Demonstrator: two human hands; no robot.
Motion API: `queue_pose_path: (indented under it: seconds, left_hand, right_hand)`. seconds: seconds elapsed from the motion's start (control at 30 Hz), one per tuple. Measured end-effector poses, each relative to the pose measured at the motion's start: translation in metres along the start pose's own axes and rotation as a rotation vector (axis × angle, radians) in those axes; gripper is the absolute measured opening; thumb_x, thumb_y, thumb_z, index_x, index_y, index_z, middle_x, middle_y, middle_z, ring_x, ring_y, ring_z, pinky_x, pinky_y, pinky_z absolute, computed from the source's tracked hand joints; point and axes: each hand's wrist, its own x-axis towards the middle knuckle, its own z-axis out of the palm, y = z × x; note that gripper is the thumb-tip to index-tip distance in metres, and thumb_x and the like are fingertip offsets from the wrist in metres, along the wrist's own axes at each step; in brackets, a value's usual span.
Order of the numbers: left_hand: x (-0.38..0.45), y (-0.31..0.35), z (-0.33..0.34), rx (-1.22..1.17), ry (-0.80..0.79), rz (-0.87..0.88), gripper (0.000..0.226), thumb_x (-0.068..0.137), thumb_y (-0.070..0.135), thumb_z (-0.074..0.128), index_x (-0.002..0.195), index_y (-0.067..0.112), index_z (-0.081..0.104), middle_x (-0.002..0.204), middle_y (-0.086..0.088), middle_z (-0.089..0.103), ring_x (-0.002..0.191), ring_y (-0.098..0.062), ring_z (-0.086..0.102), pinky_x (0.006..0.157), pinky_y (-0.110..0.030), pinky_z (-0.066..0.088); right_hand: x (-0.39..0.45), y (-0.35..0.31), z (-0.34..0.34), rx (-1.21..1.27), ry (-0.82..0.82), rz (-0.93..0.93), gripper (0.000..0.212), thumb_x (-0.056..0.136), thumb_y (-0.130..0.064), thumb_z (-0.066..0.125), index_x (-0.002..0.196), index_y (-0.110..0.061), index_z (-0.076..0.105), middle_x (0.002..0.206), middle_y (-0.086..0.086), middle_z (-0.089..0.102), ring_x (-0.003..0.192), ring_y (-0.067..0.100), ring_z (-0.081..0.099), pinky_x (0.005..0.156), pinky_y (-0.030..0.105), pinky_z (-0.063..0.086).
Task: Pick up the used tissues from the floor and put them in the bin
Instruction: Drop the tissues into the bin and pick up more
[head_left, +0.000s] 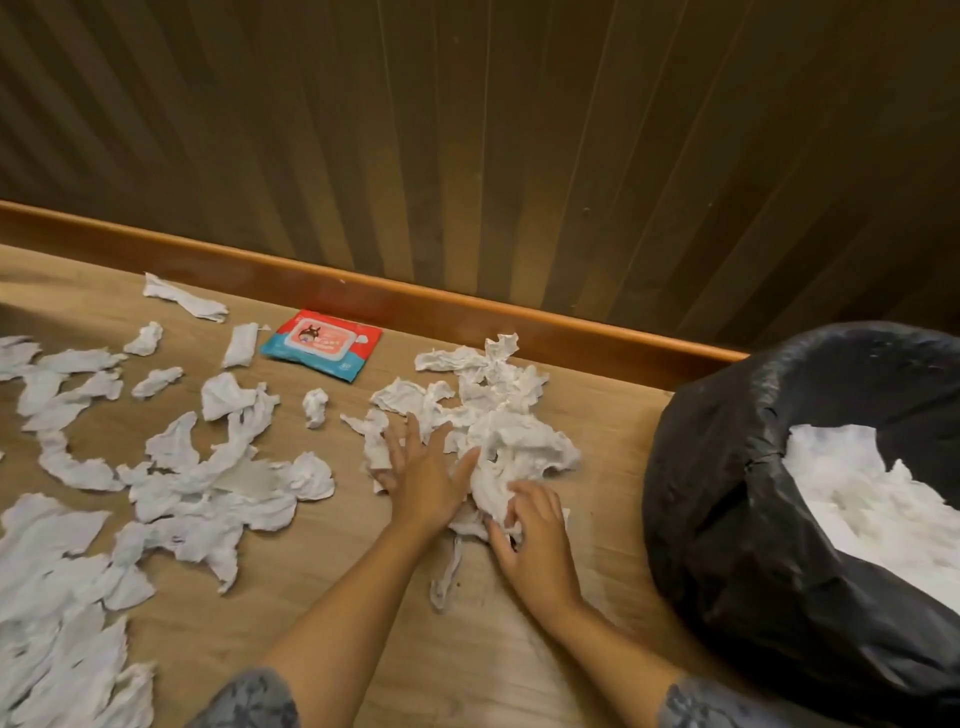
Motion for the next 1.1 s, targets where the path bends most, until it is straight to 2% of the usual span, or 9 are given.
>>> queue_pose_path:
  seconds: [0.13,0.23,0.47,0.67,0.8,0.87,0.93,1.03,1.1]
  left_hand:
    - [-0.001,-0.03,0.005,-0.168,0.11,0.126,0.03,0.088,0.042,0.063,0.113,0.025,0.06,0.152,-0.009,0.032,0.146,-0.024,0.011,0.116,-0.046,0.023]
    - [-0.011,-0.055,-0.004,-0.201,0.239,0.235,0.013,0.084,0.015,0.069,0.093,0.019,0.06,0.105,0.0,0.058,0.107,-0.019,0.051,0.091,-0.038,0.045]
    - [-0.047,-0.081,-0.033,-0.317,0.411,0.247,0.019,0.071,0.014,0.049,0.085,0.01,0.062,0.085,-0.002,0.058,0.083,-0.013,0.054,0.074,-0.018,0.039]
    - [-0.028,-0.025,-0.049,-0.521,0.385,0.244,0.033,0.082,0.028,0.07,0.06,0.01,0.054,0.061,-0.003,0.054,0.061,-0.014,0.051,0.061,-0.026,0.042]
    - [-0.006,0.006,-0.018,-0.309,0.189,0.27,0.04,0.073,0.044,0.077,0.055,0.017,0.054,0.089,0.001,0.062,0.096,-0.015,0.055,0.095,-0.039,0.043]
    - [0.001,0.003,0.0,-0.112,0.139,0.158,0.045,0.064,0.065,0.073,0.059,0.025,0.054,0.133,0.003,0.049,0.14,-0.024,0.023,0.118,-0.052,-0.002]
    - [0.0,-0.009,0.011,-0.012,0.095,0.08,0.052,0.058,0.075,0.068,0.065,0.027,0.052,0.156,0.003,0.023,0.147,-0.023,-0.011,0.103,-0.047,-0.027]
    - [-0.007,-0.029,0.013,-0.086,0.091,0.182,0.042,0.071,0.05,0.076,0.064,0.021,0.047,0.152,-0.004,0.034,0.148,-0.026,0.003,0.117,-0.042,0.001]
    - [-0.014,-0.042,0.005,-0.149,0.113,0.257,0.032,0.077,0.02,0.074,0.062,0.016,0.047,0.129,-0.008,0.056,0.135,-0.028,0.036,0.103,-0.034,0.032]
  right_hand:
    - [-0.028,0.005,-0.005,0.099,0.014,-0.021,0.034,0.063,0.009,0.065,0.077,-0.017,0.047,0.087,-0.01,0.046,0.09,0.002,0.045,0.076,0.014,0.036]
    - [-0.036,0.003,-0.014,0.151,0.065,-0.001,0.029,0.066,0.01,0.06,0.085,-0.013,0.062,0.089,-0.007,0.052,0.09,0.0,0.051,0.077,0.011,0.04]
    - [-0.013,-0.033,-0.051,0.351,0.167,-0.075,0.025,0.072,-0.005,0.043,0.065,-0.004,0.067,0.073,0.0,0.063,0.071,0.007,0.059,0.06,0.025,0.047]
    - [0.013,-0.018,-0.052,0.18,0.19,0.196,0.06,0.075,0.015,0.046,0.108,-0.027,0.072,0.098,-0.015,0.061,0.094,-0.003,0.057,0.082,0.012,0.045]
    - [0.0,0.006,-0.035,-0.074,0.192,0.192,0.046,0.066,-0.001,0.047,0.084,-0.031,0.076,0.1,-0.008,0.059,0.102,0.018,0.051,0.088,0.034,0.034]
    - [-0.014,0.012,-0.029,-0.139,0.083,0.163,0.036,0.07,-0.015,0.046,0.086,-0.03,0.073,0.121,-0.004,0.06,0.12,0.022,0.046,0.101,0.041,0.027]
    - [-0.028,0.012,-0.028,-0.182,-0.026,0.075,0.026,0.079,-0.031,0.045,0.094,-0.03,0.067,0.145,-0.004,0.045,0.141,0.022,0.026,0.113,0.049,0.02]
    - [-0.042,0.013,-0.026,-0.206,-0.115,-0.033,0.042,0.083,-0.068,0.053,0.096,-0.028,0.059,0.156,-0.001,0.028,0.149,0.022,0.006,0.116,0.041,0.016]
    - [-0.05,0.018,-0.023,-0.199,-0.179,-0.089,0.053,0.075,-0.076,0.061,0.094,-0.026,0.055,0.153,0.004,0.034,0.148,0.023,0.016,0.115,0.037,0.023]
